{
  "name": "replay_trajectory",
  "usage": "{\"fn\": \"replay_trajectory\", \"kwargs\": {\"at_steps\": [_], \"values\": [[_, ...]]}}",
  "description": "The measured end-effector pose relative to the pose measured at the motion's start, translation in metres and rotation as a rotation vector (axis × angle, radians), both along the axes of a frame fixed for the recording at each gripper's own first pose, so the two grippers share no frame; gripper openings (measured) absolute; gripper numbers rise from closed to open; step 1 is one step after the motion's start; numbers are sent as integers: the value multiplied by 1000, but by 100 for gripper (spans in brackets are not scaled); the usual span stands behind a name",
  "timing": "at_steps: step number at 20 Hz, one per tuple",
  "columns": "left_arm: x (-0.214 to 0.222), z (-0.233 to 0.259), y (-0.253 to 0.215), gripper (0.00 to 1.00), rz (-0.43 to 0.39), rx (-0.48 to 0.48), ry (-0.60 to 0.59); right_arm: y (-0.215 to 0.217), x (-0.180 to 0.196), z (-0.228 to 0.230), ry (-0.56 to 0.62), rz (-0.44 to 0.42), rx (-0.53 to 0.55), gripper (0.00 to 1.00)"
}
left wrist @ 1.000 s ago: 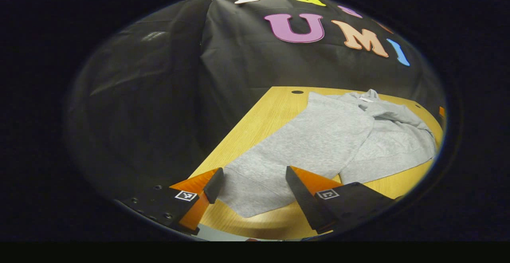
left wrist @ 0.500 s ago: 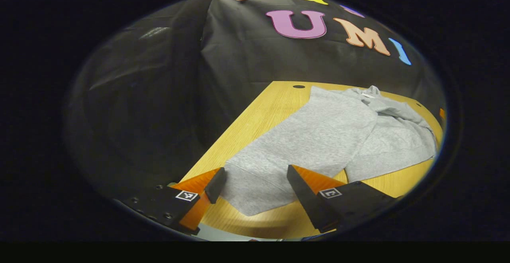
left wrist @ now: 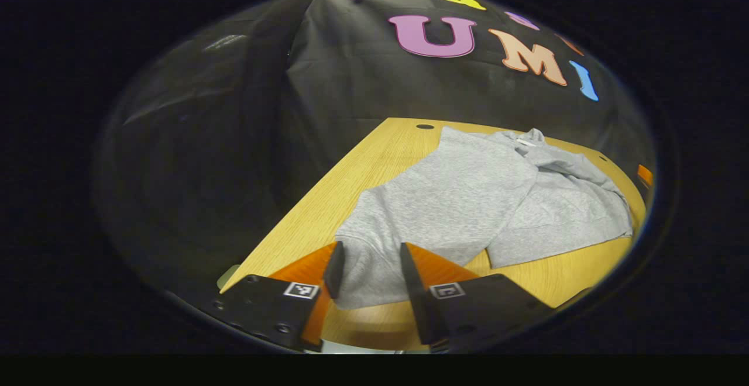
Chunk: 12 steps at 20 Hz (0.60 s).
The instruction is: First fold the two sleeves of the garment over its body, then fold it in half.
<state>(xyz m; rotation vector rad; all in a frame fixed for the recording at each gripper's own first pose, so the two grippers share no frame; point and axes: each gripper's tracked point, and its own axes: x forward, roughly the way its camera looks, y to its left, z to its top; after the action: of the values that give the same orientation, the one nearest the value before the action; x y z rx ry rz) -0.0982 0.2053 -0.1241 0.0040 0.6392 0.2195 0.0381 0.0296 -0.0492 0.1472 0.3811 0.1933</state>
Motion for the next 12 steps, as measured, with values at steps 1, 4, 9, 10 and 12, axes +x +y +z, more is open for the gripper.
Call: {"fn": "replay_trajectory", "kwargs": {"at_steps": [1, 4, 9, 10, 12], "values": [[1, -1, -3, 40, -5, 1, -2, 1, 0, 1, 0, 3, 3, 97], [2, 0, -5, 17, 1, 4, 0, 1, 0, 2, -2, 4, 5, 97], [2, 2, -5, 5, 37, -5, -27, -1, -1, 5, -6, 1, 6, 97], [3, 3, -6, 5, 39, -10, -27, -1, -1, 5, -6, 1, 6, 97], [3, 3, -13, 0, 16, -23, -21, -1, -1, 4, -7, 4, 6, 97]]}}
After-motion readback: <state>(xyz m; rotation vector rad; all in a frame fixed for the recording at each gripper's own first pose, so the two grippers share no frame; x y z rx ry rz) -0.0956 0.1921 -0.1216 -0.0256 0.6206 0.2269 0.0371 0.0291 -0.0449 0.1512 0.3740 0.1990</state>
